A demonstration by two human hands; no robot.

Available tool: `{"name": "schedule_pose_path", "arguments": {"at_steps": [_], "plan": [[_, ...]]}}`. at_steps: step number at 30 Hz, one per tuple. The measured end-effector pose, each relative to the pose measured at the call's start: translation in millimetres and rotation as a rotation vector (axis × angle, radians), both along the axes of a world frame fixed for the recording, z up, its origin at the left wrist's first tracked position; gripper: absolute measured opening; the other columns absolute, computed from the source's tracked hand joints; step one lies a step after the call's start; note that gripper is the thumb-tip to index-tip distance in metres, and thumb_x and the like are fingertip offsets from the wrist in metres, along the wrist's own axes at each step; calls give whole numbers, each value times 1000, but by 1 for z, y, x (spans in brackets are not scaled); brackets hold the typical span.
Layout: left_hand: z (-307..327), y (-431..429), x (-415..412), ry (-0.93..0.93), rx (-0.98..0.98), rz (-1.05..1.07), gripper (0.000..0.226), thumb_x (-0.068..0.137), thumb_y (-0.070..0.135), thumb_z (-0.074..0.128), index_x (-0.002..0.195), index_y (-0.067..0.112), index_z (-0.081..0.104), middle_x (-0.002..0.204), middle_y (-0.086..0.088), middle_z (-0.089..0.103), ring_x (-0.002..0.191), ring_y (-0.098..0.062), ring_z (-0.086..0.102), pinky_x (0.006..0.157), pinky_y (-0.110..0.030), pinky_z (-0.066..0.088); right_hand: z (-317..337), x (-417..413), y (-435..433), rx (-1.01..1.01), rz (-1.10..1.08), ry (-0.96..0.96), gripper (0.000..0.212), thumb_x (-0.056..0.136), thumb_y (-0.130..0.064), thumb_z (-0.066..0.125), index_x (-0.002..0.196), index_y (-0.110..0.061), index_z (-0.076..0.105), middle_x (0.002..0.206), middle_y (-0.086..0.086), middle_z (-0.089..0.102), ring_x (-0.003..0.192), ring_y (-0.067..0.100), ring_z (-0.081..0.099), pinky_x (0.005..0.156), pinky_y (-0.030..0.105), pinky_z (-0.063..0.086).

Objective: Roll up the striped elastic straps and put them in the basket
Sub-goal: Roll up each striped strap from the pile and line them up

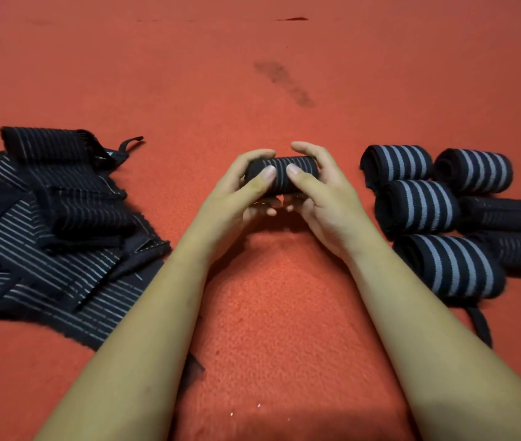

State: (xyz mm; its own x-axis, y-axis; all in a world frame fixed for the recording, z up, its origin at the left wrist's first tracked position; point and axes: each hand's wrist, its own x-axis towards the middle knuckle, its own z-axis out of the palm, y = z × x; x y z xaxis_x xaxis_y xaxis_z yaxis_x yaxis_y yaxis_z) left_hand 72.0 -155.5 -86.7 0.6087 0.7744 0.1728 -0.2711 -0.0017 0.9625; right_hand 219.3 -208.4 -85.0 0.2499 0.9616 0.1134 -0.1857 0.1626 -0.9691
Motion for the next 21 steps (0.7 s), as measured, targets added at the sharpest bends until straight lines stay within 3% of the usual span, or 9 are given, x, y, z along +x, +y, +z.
{"name": "schedule_pose_path", "arguments": {"at_steps": [2,4,9,12,14,17,21], "plan": [[-2,-2,-6,94,57,78,40,85,42,66,122,28,61,113,-5,63,84,-19,62,75,-32,53,3,-1,-6,-21,-2,32,52,82,-14,66,131,-16,49,105,17,57,91,30,58,78,47,49],[-3,-6,-10,144,89,132,40,86,37,67,124,27,59,109,-2,64,85,-18,62,76,-31,54,7,-5,-13,-57,-16,14,55,78,-12,68,130,-14,50,106,15,61,94,27,61,83,48,51],[9,-23,-12,183,191,158,36,95,7,59,130,10,50,108,1,61,85,-5,62,72,-22,54,28,-5,-48,-36,-97,-223,54,84,2,73,133,-10,54,117,16,63,92,18,67,78,29,59],[21,-45,-6,202,280,150,34,91,9,56,124,3,48,99,-2,60,73,-5,62,67,-23,53,47,3,-78,0,-131,-372,51,80,3,78,124,-16,60,112,16,67,94,28,71,87,31,59],[30,-61,2,192,292,128,33,91,9,57,122,2,48,96,-4,60,71,-6,62,66,-24,53,57,12,-99,7,-150,-407,48,79,1,79,120,-19,62,104,11,69,89,24,72,83,27,59],[43,-91,20,195,291,71,30,97,-1,58,125,-3,51,97,-10,61,72,-10,63,69,-25,55,66,31,-133,-29,-163,-321,48,83,2,74,127,-14,60,99,9,69,82,18,71,81,32,59],[50,-132,57,232,288,15,38,91,14,72,127,10,60,106,-9,60,86,-25,69,78,-30,59,71,68,-183,-74,-180,-160,46,89,7,64,133,-6,56,106,17,66,96,26,68,86,42,59]]}}
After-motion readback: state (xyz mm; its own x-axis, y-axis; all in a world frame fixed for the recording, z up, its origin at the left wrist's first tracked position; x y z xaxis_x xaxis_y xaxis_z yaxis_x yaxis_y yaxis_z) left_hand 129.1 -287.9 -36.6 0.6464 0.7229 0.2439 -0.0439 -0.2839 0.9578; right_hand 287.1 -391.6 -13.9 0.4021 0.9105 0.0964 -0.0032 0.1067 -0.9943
